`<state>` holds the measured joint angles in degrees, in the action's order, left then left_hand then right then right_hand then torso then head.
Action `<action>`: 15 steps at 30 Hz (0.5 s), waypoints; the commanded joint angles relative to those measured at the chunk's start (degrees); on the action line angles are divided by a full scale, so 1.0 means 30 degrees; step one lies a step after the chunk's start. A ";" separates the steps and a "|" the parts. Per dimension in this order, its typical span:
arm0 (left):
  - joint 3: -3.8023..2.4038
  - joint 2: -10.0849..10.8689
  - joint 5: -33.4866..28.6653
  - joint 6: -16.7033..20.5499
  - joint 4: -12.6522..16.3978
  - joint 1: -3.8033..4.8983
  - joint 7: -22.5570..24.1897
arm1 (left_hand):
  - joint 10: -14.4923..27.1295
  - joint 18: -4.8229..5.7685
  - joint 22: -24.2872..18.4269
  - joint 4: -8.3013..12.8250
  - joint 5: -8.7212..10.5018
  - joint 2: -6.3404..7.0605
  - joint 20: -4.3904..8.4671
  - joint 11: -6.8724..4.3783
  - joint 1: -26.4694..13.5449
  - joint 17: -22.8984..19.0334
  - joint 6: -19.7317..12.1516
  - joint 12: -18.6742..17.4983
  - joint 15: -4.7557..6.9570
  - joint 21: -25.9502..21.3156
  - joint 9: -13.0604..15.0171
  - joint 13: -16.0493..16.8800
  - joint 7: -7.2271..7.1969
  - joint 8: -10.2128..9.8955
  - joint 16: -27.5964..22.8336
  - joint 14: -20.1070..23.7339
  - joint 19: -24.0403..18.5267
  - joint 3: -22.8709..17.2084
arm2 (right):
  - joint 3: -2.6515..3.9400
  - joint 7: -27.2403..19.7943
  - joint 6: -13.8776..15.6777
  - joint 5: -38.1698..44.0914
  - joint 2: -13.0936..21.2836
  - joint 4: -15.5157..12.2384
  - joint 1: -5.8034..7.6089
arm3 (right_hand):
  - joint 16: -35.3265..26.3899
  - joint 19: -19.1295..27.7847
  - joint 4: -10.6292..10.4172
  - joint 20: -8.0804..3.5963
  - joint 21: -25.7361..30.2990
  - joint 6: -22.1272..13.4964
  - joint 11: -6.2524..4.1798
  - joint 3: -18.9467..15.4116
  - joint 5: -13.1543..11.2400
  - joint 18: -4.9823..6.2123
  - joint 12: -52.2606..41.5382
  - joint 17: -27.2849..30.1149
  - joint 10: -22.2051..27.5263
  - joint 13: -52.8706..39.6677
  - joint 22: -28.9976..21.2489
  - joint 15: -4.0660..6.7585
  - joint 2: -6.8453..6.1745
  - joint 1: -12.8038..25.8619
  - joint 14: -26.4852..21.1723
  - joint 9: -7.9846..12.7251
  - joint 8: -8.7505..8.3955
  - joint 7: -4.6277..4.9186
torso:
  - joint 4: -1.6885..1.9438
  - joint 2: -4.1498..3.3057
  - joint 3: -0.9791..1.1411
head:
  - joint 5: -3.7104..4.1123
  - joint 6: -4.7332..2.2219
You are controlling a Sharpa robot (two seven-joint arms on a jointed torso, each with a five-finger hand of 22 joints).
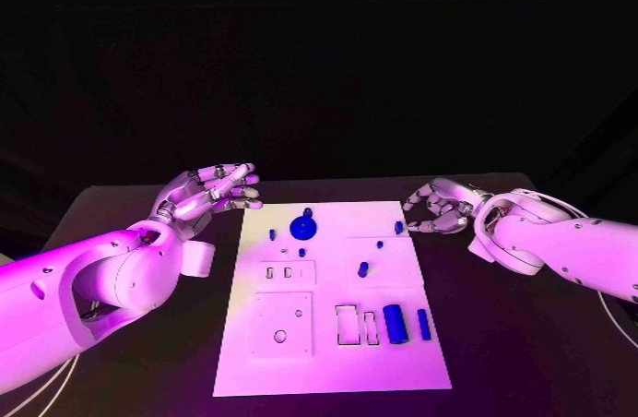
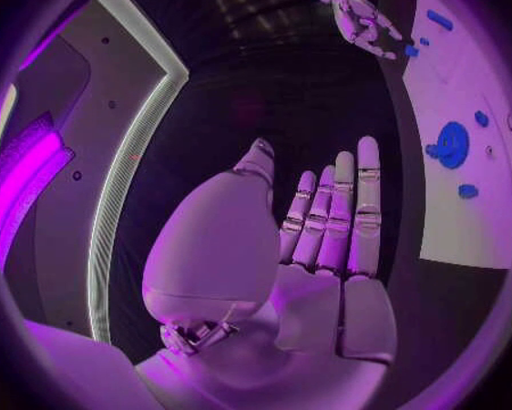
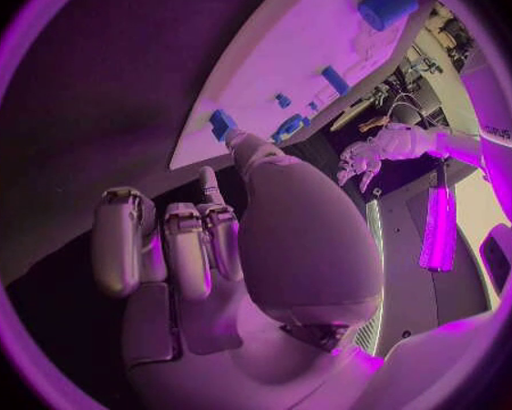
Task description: Assemble the parts on the task board
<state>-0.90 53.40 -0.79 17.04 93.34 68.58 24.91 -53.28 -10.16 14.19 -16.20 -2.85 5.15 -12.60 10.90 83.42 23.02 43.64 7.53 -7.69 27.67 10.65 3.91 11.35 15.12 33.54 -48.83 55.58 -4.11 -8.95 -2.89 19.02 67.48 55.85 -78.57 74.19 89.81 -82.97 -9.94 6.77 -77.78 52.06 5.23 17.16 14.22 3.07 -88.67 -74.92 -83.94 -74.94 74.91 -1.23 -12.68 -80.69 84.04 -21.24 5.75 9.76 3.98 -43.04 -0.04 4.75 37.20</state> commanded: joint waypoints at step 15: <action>-0.0010 0.0032 0.0033 -0.0367 0.0024 -0.0003 0.0173 | 0.0096 0.0010 0.0021 -0.0048 0.0008 -0.0082 -0.0014 0.0054 0.0052 0.0021 -0.0170 -0.0074 -0.0027 0.0106 -0.0023 -0.0023 0.0933 -0.0060 0.0066 0.0119 -0.0128 0.0112 | -0.0005 -0.0366 -0.0406 0.0182 -0.0746 0.0623 -0.0468 | -0.0020 -0.0135 0.0221 -0.0079 -0.0158 0.0111 -0.0092 0.0159 0.0144 -0.0004 -0.0177 -0.4686 -0.1725 -0.4696 0.1715 0.0224 0.0113 -0.0240 0.1911 -0.0028 0.0007 -0.0021 | 0.0000 0.0013 -0.0029 | -0.0160 0.0103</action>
<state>-0.89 53.53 -0.79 16.97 93.32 68.56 24.91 -53.28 -10.16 14.20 -16.20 -2.85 5.15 -12.60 10.90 83.42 23.03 43.64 7.53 -7.69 27.67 10.66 3.92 11.35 15.12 33.54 -48.83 55.58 -4.11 -8.96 -3.50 18.62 67.52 53.73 -76.77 72.88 89.81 -83.19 -9.47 6.55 -77.99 52.06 5.23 17.64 14.45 3.07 -88.90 -74.91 -83.94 -74.93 74.90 -0.80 -12.45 -80.92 84.04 -21.24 5.75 9.76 3.97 -43.01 -0.16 4.32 37.42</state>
